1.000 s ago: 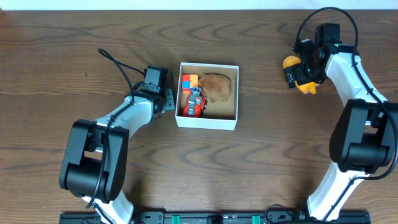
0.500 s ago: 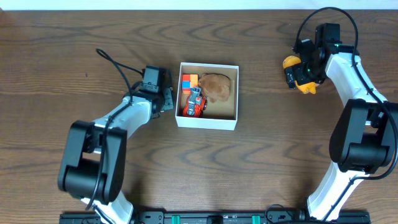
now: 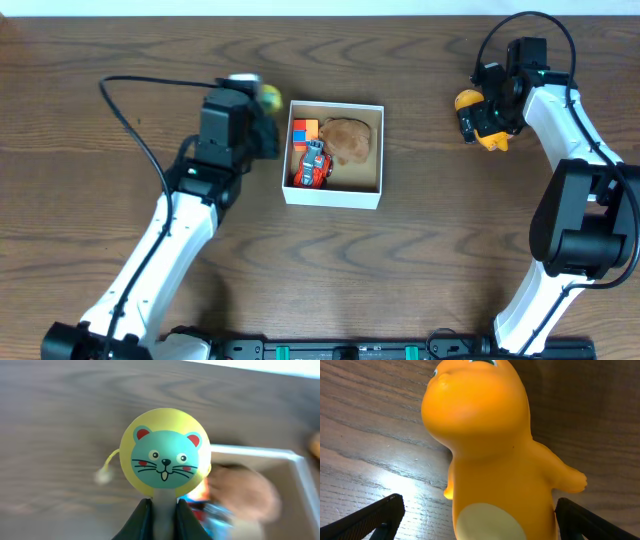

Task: Pack container
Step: 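Carry the rattle into the box and release it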

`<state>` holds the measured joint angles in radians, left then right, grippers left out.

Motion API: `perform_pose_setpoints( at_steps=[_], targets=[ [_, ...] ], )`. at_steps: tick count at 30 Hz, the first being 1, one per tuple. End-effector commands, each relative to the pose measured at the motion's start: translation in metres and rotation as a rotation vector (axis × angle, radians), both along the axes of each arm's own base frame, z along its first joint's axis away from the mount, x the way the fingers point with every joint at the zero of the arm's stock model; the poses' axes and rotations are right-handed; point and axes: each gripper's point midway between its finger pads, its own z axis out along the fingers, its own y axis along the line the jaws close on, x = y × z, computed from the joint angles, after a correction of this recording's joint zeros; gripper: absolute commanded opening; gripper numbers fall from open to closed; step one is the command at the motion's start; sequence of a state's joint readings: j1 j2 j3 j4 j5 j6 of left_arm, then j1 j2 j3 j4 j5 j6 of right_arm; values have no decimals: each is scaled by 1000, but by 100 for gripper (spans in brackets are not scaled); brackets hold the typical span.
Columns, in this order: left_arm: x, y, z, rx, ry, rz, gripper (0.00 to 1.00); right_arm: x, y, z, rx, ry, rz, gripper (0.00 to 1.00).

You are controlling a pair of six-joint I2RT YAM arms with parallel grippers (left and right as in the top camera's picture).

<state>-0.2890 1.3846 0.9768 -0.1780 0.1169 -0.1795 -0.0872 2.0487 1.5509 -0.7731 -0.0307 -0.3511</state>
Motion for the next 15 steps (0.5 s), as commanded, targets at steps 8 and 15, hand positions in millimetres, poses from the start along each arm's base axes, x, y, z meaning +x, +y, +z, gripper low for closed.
perform_pose_setpoints(
  at_steps=[8, 15],
  targets=[
    [-74, -101, -13, 191, -102, -809, 6, 0, 5, -2, 7, 4, 11, 99],
    [-95, -125, -24, 268, -156, -999, 6, 0, 5, -2, 7, 4, 11, 99]
  ],
)
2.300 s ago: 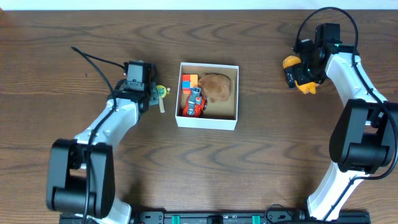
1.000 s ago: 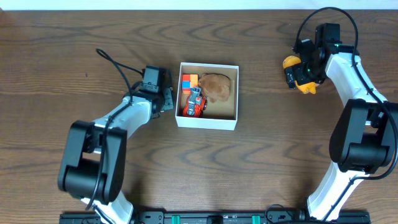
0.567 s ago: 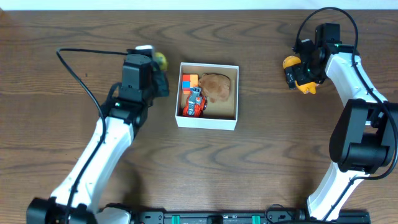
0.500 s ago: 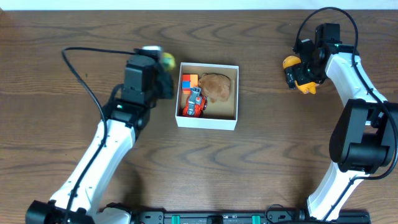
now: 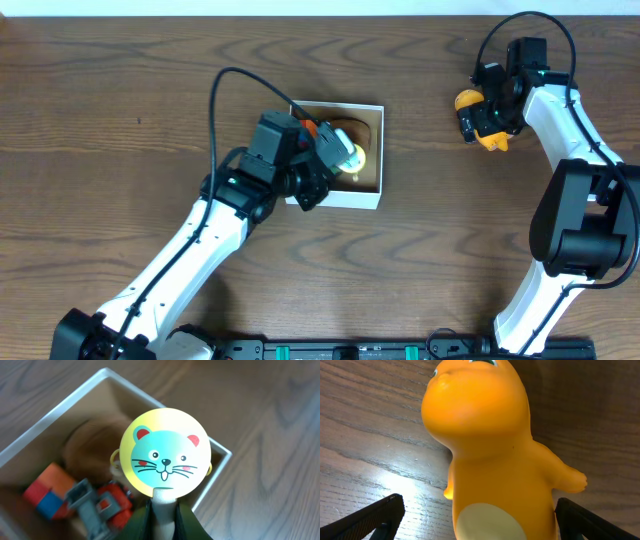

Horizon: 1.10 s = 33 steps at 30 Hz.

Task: Pack container
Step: 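Carry the rattle into the box and release it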

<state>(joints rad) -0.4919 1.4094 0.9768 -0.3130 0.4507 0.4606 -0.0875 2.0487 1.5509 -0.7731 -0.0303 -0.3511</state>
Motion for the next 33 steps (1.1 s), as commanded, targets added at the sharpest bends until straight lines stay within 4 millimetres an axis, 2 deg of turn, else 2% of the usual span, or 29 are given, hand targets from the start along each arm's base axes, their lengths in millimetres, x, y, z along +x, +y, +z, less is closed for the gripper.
perform_pose_setpoints(
  at_steps=[1, 4, 12, 19, 24, 33],
  targets=[
    [-10, -18, -1, 19, -64, -154, 6, 1, 5, -2, 7, 4, 11, 99],
    [-15, -26, -8, 26, -53, -177, 6, 1, 5, -2, 7, 4, 11, 99],
    [0, -30, -33, 59, -42, -159, 6, 1, 5, -2, 7, 4, 11, 99],
    [18, -39, -24, 14, -115, -139, 6, 1, 5, -2, 7, 4, 11, 99],
    [28, -28, -27, 63, -135, -82, 6, 1, 5, -2, 7, 4, 11, 99],
    [28, -20, -38, 114, -112, -54, 6, 1, 5, -2, 7, 4, 11, 99]
  ],
)
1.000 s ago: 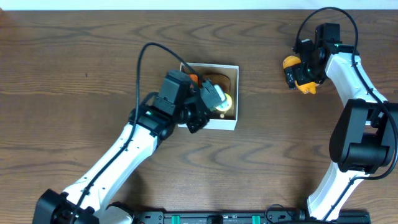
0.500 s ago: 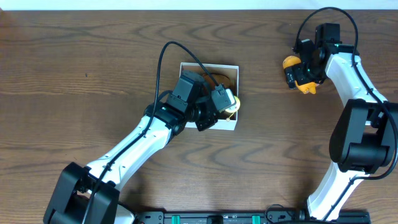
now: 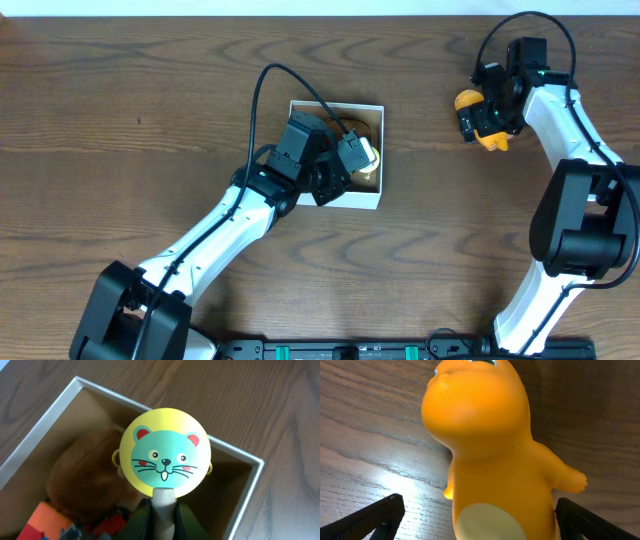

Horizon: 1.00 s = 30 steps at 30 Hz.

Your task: Pack container

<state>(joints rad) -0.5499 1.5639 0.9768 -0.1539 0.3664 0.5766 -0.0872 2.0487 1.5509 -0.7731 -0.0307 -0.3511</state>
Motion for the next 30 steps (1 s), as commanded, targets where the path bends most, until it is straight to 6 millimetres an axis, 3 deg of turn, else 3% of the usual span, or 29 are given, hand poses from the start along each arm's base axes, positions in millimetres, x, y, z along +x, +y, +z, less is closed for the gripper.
perform_pose_setpoints(
  at_steps=[1, 2, 4, 5, 13, 16, 20, 23, 26, 30],
  targets=[
    [6, 4, -1, 18, -5, 28, 6, 0, 5, -2, 7, 4, 11, 99],
    [6, 5, -1, 19, -4, 28, 6, 0, 5, -2, 7, 4, 11, 99],
    [5, 5, -3, 22, 2, 28, 17, 0, 5, -2, 7, 4, 11, 99],
    [4, 6, -3, 24, 5, 28, 29, 0, 5, -2, 7, 4, 11, 99],
    [4, 6, -3, 24, 6, 28, 62, 0, 5, -2, 7, 4, 11, 99],
    [9, 3, 5, -2, -19, 38, 64, 0, 5, -2, 7, 4, 11, 99],
    [32, 7, 38, -130, -55, 198, 64, 0, 5, -2, 7, 4, 11, 99],
    [60, 36, 67, -215, -102, 451, 64, 0, 5, -2, 7, 4, 11, 99],
    [84, 100, 89, -253, -168, 833, 64, 0, 5, -2, 7, 4, 11, 99],
    [89, 181, 99, -200, -248, 1167, 66, 0, 5, -2, 7, 4, 11, 99]
  ],
)
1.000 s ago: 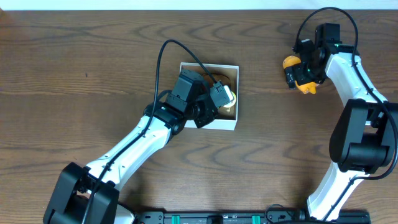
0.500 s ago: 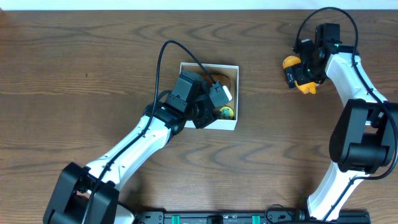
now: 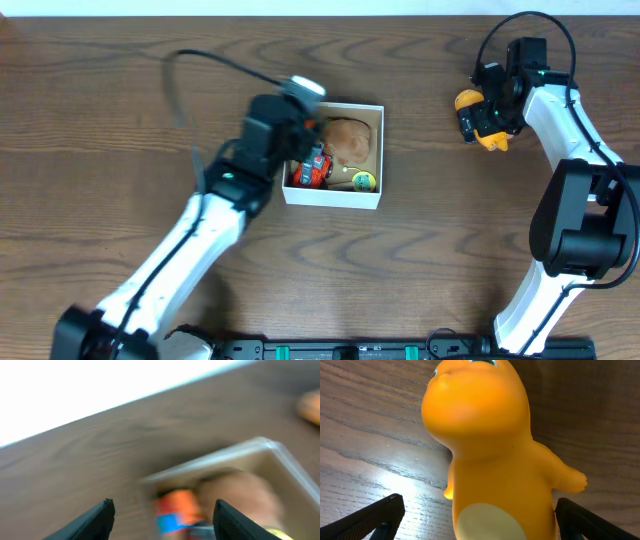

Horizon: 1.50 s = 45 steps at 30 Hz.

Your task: Pack container

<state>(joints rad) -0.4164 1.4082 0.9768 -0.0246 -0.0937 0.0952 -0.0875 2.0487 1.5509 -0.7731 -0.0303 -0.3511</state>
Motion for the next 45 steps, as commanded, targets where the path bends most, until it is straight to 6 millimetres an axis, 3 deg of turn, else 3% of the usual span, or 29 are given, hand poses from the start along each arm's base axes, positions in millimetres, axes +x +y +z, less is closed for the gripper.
perform_pose_setpoints(
  at_steps=[1, 3, 8, 13, 17, 26, 29, 39, 40, 41, 44, 45],
  targets=[
    [8, 88, 12, -7, -39, 441, 70, 1, 5, -2, 7, 4, 11, 99],
    [3, 115, 2, -1, 7, 531, 79, 1, 5, -2, 7, 4, 11, 99],
    [-18, 172, -31, -67, 144, 762, 83, 1, 5, -2, 7, 4, 11, 99],
    [-37, 204, -49, -95, 227, 899, 94, 1, 5, -2, 7, 4, 11, 99],
    [-44, 206, -55, -73, 265, 906, 100, 7, 6, 0, 14, -23, 15, 99],
    [-45, 206, -55, -70, 269, 906, 98, -2, 4, -3, 9, 16, 9, 99],
    [-45, 206, -55, -71, 269, 906, 98, -6, 4, -4, -10, 30, 86, 99],
    [-45, 206, -55, -70, 269, 906, 98, -2, 1, -3, -21, 15, 90, 99],
    [-45, 206, -55, -71, 269, 906, 98, -2, 0, -3, -22, 14, 91, 94],
    [-45, 206, -55, -71, 269, 906, 98, -2, 0, -3, -25, 11, 97, 80],
    [-45, 206, -55, -71, 269, 906, 98, -2, 0, -3, -30, 11, 112, 26],
    [-45, 206, -55, -70, 269, 906, 98, -2, -1, -3, -29, 11, 112, 15]
  ],
)
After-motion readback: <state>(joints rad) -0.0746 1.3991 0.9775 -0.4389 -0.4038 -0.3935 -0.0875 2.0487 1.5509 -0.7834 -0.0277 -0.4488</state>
